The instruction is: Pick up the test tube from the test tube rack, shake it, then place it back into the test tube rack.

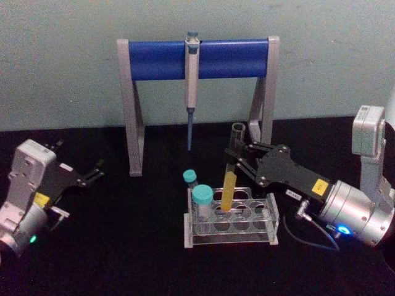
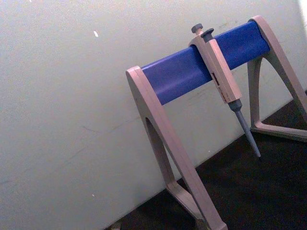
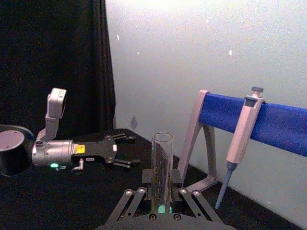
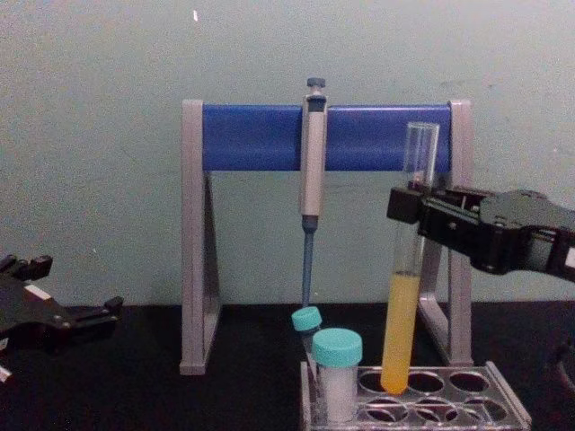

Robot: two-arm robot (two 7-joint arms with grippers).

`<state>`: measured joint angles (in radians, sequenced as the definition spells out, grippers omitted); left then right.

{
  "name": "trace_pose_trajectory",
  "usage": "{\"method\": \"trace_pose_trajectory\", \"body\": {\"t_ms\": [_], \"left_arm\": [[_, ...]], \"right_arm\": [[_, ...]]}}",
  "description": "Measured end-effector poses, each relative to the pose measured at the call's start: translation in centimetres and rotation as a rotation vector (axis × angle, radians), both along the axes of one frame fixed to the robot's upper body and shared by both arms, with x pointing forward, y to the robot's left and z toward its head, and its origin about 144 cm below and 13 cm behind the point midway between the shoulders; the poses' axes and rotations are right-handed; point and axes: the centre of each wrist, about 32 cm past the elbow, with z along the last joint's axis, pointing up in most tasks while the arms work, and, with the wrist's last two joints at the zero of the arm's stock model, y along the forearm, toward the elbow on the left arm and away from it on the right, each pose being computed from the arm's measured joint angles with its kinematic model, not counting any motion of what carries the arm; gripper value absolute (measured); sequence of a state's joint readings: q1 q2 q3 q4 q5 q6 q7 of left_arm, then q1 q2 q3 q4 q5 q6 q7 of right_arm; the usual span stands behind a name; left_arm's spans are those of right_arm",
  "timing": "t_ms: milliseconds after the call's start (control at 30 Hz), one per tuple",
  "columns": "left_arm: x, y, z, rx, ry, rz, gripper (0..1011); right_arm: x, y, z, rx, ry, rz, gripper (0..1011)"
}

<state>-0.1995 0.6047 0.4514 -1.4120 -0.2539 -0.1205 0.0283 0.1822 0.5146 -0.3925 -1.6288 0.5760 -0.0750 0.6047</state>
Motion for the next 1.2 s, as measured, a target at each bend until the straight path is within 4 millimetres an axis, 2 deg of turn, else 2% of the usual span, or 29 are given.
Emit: {"method": "trace_pose_trajectory", "body": {"t_ms": [1200], "left_arm": [[0.0, 0.0, 0.0, 0.0, 0.0, 0.0, 1001]], "right_arm": [[0.3, 0.8, -1.7, -0.034, 0.016, -0.015, 232]]}}
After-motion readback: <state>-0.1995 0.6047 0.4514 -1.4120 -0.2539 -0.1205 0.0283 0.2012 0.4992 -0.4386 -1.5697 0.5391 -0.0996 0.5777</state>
